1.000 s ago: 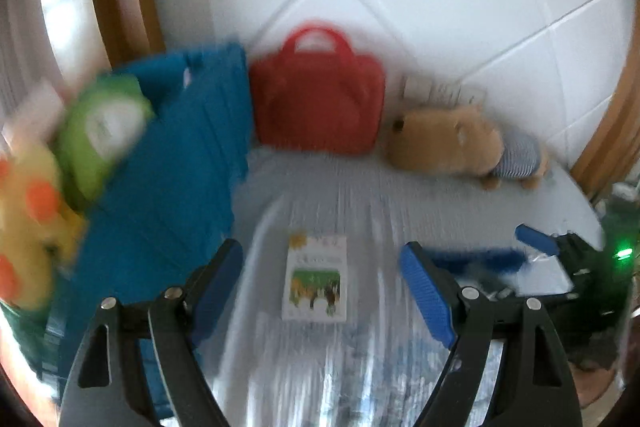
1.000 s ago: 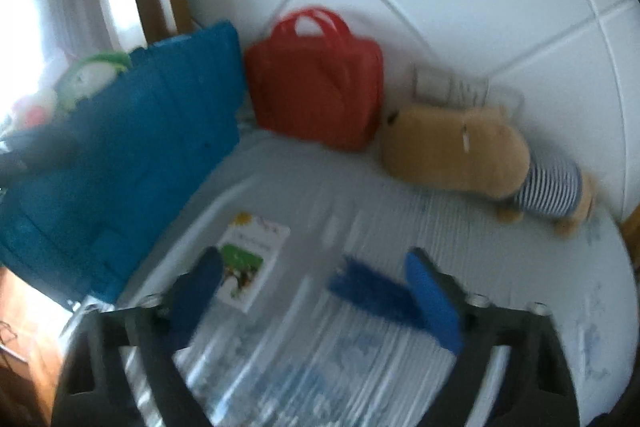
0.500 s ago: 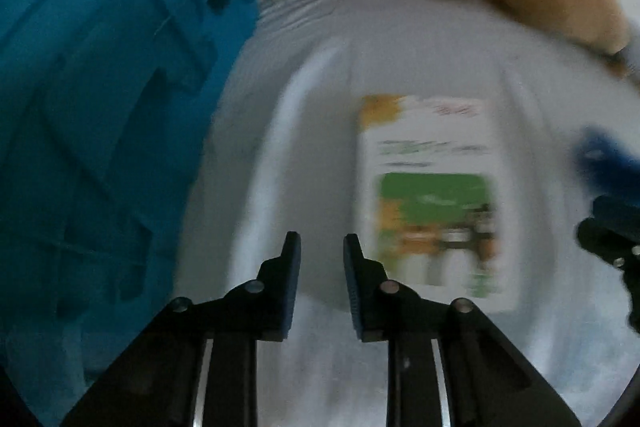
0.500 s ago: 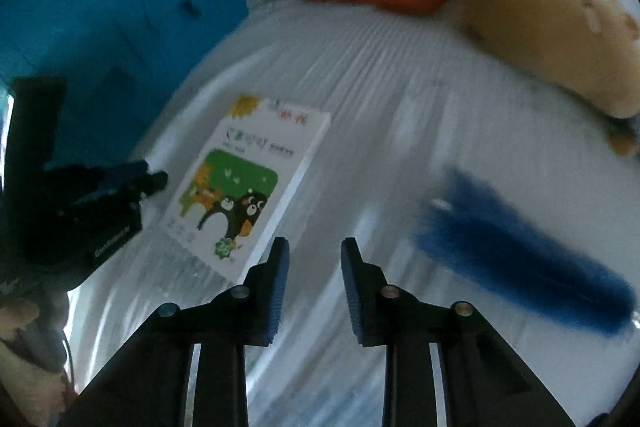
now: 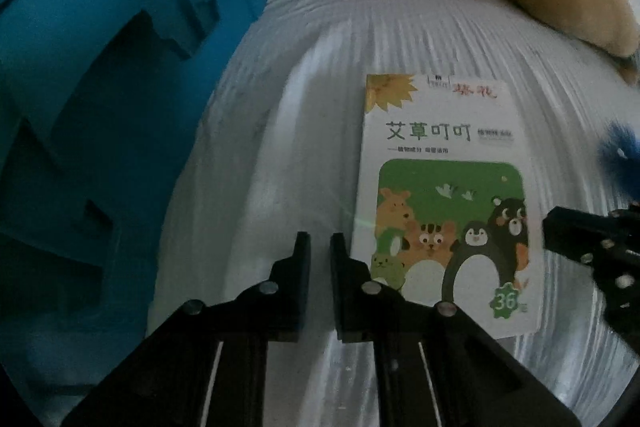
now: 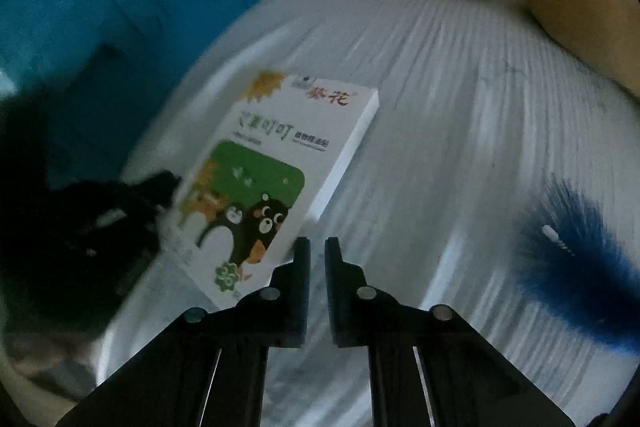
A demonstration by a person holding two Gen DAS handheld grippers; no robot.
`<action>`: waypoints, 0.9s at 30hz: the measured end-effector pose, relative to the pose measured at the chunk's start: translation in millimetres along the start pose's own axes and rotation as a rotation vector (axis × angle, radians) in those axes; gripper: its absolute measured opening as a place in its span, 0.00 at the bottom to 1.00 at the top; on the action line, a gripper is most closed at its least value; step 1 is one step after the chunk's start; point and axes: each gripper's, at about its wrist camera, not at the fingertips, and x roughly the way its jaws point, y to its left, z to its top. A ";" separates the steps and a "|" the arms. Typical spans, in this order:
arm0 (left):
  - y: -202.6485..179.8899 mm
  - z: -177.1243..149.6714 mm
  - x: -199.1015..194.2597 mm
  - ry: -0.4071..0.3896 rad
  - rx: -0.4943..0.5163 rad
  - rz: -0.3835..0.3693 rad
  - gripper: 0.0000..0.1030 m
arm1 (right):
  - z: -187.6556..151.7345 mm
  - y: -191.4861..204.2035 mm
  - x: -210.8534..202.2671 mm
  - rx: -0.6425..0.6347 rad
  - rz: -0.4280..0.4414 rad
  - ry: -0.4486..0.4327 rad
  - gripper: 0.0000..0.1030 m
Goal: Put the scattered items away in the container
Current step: 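Grasp the green-covered picture book by its edge with the right tool and lift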
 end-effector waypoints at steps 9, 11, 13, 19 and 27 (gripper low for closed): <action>12.9 2.3 -1.4 0.027 -0.072 -0.084 0.08 | 18.9 3.7 -38.2 0.048 0.243 -0.078 0.10; 15.9 0.3 -2.8 0.027 -0.085 -0.091 0.08 | 22.9 5.3 -37.1 0.069 0.292 -0.072 0.10; 19.0 -3.0 -8.1 0.017 -0.088 -0.093 0.08 | 25.0 8.4 -34.9 0.081 0.349 -0.067 0.10; 29.9 -11.4 -17.7 0.013 -0.122 -0.130 0.08 | 31.2 20.8 -19.9 0.076 0.426 -0.031 0.15; 36.1 -19.7 -36.5 -0.007 -0.139 -0.139 0.12 | 26.9 43.1 -14.5 0.016 0.402 0.007 0.53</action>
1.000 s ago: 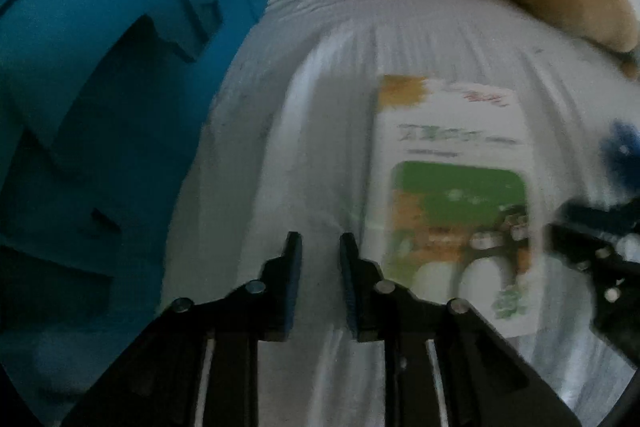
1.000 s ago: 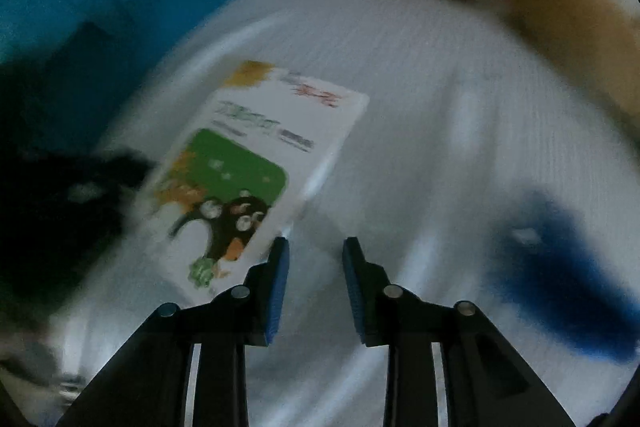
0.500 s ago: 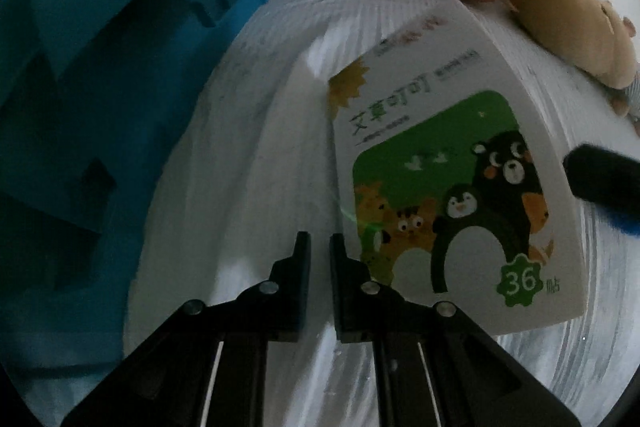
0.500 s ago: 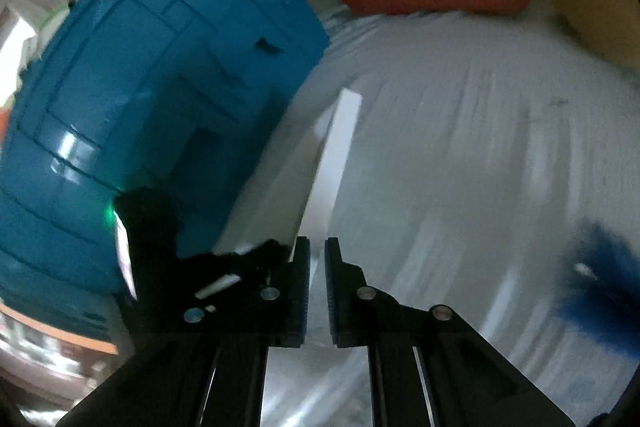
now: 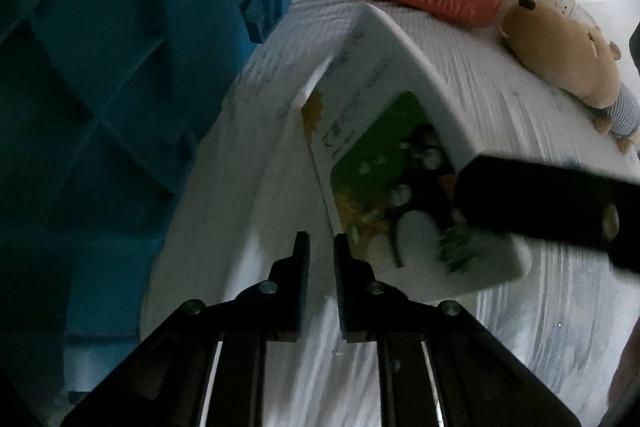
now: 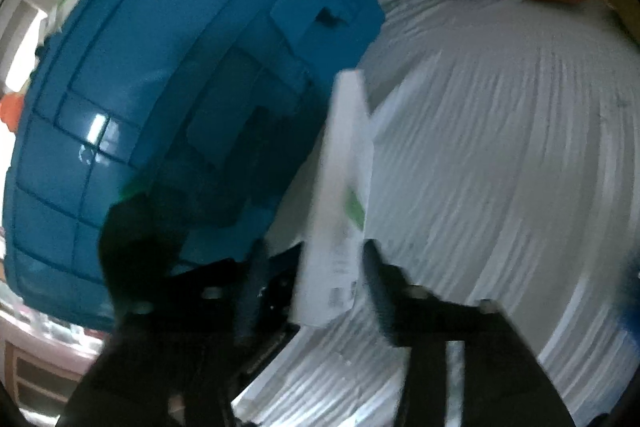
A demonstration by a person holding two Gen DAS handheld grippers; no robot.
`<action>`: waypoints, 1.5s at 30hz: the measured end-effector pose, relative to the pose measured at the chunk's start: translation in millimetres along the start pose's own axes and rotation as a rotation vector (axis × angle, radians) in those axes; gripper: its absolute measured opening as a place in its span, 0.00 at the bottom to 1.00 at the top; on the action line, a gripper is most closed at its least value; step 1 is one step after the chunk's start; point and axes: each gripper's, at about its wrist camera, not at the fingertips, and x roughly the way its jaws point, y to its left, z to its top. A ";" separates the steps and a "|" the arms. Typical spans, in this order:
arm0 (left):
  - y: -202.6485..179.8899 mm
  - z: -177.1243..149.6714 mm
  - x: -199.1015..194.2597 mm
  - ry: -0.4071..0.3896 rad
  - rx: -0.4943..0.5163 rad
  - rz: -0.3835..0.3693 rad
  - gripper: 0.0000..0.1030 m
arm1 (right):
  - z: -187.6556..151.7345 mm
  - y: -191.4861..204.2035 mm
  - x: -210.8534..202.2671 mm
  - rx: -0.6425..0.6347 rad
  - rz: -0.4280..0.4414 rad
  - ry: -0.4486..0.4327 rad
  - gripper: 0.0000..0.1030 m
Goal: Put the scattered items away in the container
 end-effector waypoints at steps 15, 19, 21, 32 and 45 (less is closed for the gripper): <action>2.4 4.2 23.5 0.001 -0.009 0.021 0.20 | 7.0 7.2 50.3 -0.093 -0.194 0.067 0.19; 6.5 6.2 28.6 0.013 -0.003 0.014 0.20 | 6.1 10.3 67.8 -0.150 -0.274 0.089 0.15; 4.5 4.6 29.0 0.025 0.002 -0.009 0.20 | -1.7 14.3 64.4 -0.200 -0.321 0.094 0.15; -42.8 -28.2 8.8 0.016 0.108 -0.093 0.64 | -81.8 -31.8 -21.7 -0.133 -0.505 0.053 0.14; -36.2 -39.5 -0.7 0.010 0.122 -0.076 0.67 | -72.7 -47.0 -13.0 -0.069 -0.483 -0.066 0.17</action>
